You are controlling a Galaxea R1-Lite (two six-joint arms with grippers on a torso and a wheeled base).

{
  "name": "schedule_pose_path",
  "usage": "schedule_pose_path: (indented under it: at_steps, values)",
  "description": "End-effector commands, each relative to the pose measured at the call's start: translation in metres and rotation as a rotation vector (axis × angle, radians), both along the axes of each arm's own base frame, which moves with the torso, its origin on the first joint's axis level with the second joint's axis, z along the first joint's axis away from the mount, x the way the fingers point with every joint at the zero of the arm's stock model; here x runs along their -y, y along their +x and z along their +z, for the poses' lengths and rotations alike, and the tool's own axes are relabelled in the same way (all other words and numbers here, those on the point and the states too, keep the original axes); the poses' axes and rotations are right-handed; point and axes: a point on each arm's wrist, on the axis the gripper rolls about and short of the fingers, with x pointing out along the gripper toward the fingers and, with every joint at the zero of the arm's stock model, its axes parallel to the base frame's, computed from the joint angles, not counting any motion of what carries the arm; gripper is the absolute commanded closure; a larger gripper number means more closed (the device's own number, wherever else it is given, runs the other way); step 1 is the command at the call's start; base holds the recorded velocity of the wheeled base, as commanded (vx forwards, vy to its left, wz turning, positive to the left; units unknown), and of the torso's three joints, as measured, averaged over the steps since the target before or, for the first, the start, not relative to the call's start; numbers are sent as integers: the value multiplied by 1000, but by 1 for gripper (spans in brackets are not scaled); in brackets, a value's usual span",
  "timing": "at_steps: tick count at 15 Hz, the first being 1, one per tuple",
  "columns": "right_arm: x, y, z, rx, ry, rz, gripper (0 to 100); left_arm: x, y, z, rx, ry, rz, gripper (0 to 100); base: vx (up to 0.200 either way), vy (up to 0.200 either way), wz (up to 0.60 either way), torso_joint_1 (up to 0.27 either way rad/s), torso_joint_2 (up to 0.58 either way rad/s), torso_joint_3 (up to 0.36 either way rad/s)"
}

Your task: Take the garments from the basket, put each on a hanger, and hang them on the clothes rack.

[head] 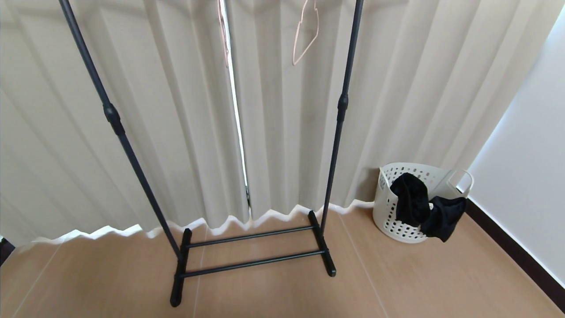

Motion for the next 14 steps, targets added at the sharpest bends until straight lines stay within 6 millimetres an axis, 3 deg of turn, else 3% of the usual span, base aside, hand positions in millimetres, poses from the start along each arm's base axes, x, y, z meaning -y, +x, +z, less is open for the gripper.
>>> schedule_pose_path:
  at_steps: [1, 7, 12, 14]
  values:
    - [0, 0, 0, -1, -1, 1, 0, 0, 0, 0, 1, 0, -1, 0, 200, -200, 0, -2, -2, 2]
    - [0, 0, 0, -1, 1, 1, 0, 0, 0, 0, 1, 0, 2, 0, 200, -200, 0, 2, 3, 5]
    - [0, 0, 0, -1, 1, 1, 0, 0, 0, 0, 1, 0, 0, 0, 0, -200, -480, 8, 3, 2]
    - [0, 0, 0, -1, 1, 1, 0, 0, 0, 0, 1, 0, 0, 0, 0, -200, 0, 5, 0, 2]
